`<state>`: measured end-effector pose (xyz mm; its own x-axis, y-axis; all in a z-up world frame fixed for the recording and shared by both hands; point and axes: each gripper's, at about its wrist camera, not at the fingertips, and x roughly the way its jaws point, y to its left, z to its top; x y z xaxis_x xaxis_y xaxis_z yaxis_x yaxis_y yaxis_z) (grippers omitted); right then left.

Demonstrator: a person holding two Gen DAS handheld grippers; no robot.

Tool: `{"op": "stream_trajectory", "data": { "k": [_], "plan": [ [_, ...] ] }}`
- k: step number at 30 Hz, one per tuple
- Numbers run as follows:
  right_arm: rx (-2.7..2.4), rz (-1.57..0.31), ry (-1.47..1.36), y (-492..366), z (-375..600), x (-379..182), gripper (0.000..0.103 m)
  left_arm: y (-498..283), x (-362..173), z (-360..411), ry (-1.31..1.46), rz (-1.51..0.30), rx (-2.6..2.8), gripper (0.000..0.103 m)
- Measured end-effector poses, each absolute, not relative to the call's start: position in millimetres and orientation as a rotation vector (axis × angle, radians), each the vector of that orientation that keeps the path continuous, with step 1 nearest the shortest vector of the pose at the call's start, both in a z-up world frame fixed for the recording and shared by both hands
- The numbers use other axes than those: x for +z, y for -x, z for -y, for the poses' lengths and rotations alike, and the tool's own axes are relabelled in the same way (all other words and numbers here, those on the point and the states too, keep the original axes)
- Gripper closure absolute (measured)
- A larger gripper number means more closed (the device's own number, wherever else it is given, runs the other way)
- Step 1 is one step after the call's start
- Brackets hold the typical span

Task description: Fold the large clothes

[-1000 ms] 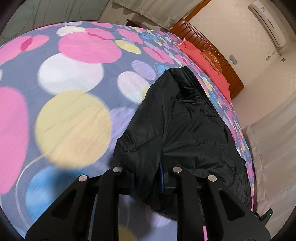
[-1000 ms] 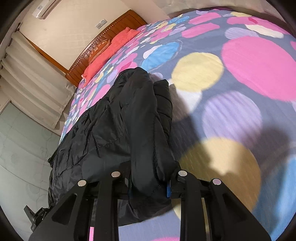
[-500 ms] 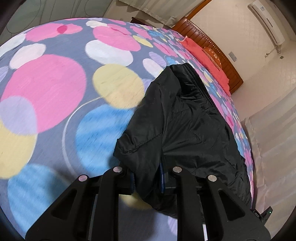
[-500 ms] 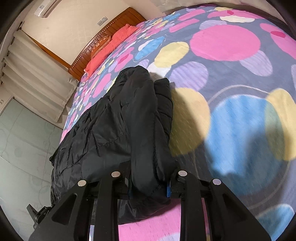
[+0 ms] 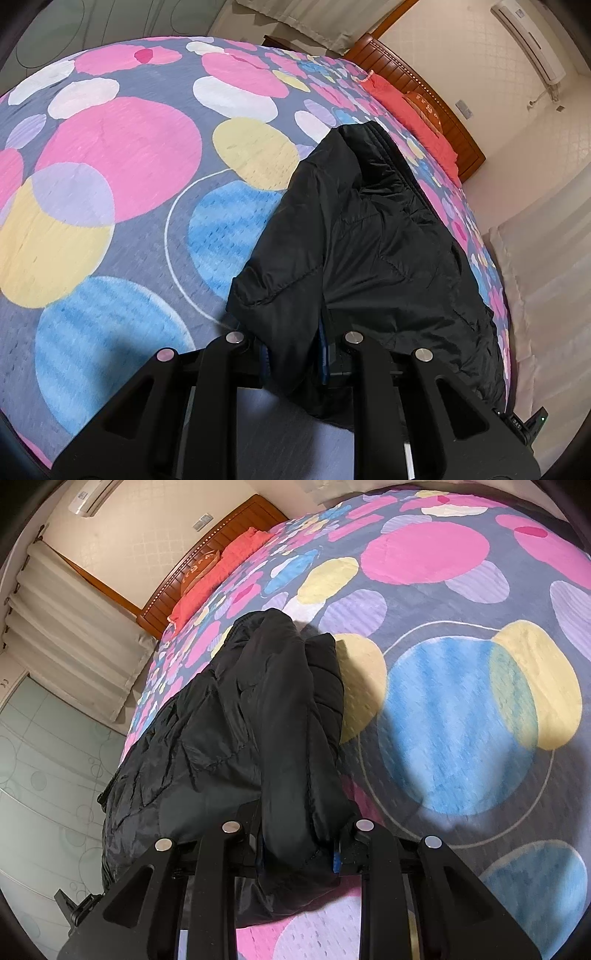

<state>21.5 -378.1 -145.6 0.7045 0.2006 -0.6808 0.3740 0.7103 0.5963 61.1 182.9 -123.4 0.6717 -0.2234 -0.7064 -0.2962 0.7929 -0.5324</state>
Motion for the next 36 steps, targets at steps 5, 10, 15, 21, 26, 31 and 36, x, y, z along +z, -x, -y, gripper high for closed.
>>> {"op": "stream_trajectory", "data": {
  "k": [5, 10, 15, 21, 26, 31, 36],
  "plan": [
    [-0.11, -0.807, -0.795, -23, 379, -145, 0.078, -61, -123, -184, 0.675, -0.852, 0.046, 0.085],
    [-0.11, -0.809, -0.798, -19, 379, -147, 0.078, -61, -124, -185, 0.675, -0.853, 0.04, 0.085],
    [-0.112, -0.81, -0.81, -20, 381, -149, 0.077, -63, -127, -188, 0.683, -0.857, 0.036, 0.085],
    [-0.113, -0.822, -0.821, -17, 384, -153, 0.066, -62, -130, -188, 0.667, -0.858, 0.031, 0.081],
    [-0.125, -0.835, -0.821, -11, 385, -152, 0.06, -60, -132, -190, 0.669, -0.869, 0.035, 0.07],
    [-0.153, -0.859, -0.761, 0, 381, -142, 0.053, -54, -128, -189, 0.643, -0.88, 0.039, 0.056],
    [-0.207, -0.888, -0.608, 14, 366, -116, 0.053, -41, -118, -190, 0.584, -0.875, 0.04, 0.046]
  ]
}}
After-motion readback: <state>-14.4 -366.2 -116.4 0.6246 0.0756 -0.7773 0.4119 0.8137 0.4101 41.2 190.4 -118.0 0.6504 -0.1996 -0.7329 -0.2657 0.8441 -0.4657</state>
